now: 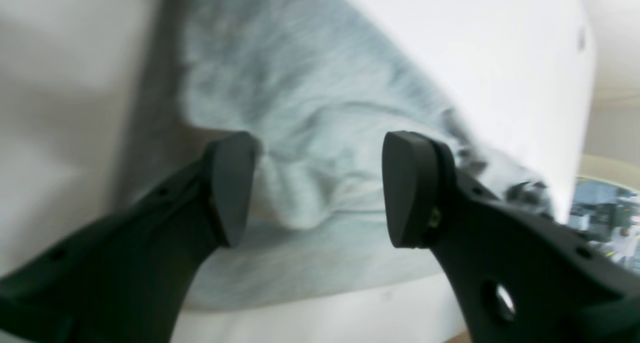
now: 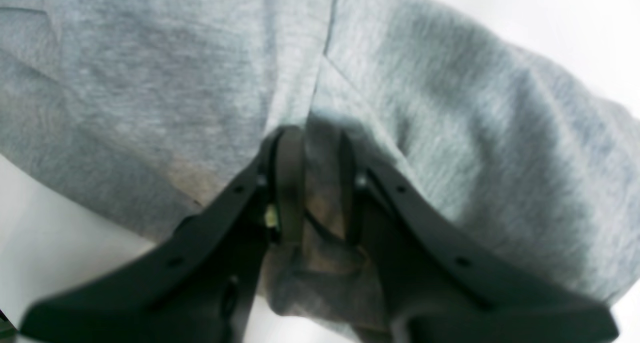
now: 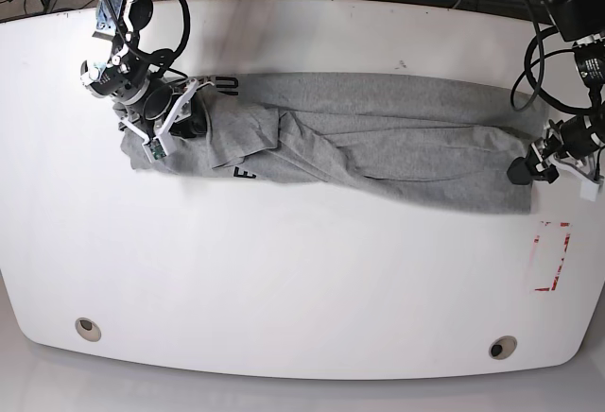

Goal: Fold the T-shirt properly
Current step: 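Grasp the strip end with the left gripper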

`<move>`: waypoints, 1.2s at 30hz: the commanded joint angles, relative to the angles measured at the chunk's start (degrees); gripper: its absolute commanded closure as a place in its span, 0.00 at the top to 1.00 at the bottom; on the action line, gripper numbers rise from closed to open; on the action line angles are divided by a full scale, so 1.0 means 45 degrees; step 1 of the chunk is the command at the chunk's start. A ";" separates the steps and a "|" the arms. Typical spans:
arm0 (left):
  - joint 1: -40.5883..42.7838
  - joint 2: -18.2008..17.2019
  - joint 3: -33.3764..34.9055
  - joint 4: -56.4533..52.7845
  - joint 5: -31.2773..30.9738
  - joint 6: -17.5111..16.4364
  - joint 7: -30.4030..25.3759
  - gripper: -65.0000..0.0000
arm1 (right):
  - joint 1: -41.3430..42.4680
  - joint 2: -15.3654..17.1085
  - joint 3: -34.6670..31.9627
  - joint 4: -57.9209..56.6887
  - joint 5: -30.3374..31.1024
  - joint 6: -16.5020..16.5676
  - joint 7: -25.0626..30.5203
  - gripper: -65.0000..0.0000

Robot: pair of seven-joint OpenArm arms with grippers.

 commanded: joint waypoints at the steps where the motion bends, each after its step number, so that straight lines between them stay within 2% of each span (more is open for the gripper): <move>1: -0.0173 -0.0278 -0.0024 0.0477 -0.0176 0.0677 -0.0156 0.59 | 0.0141 0.0113 0.0049 0.0161 0.0232 0.0017 0.0286 0.18; 7: -0.0173 -0.0278 0.0191 0.0711 0.0254 0.2162 -0.0156 0.59 | 0.0141 0.0113 0.0049 0.0161 0.0232 0.0017 0.0286 0.18; 10: -0.0153 -0.0258 0.0191 0.0829 0.0684 0.2474 -0.0156 0.59 | 0.0141 0.0093 0.0049 0.0161 0.0232 0.0017 0.0286 0.18; 18: -0.0134 -0.0043 0.0191 0.0907 0.1954 0.2553 -0.0098 0.59 | 0.0141 0.0093 0.0049 0.0161 0.0232 0.0017 0.0286 0.18; 29: 0.0374 0.0015 0.0289 0.0829 0.2091 0.2553 -0.0117 0.59 | 0.0141 0.0093 0.0030 0.0161 0.0232 0.0017 0.0286 0.18; 36: 0.0335 0.0250 0.0757 0.1122 0.3165 0.2553 -0.0156 0.59 | 0.0141 0.0093 0.0030 0.0161 0.0232 0.0017 0.0286 0.18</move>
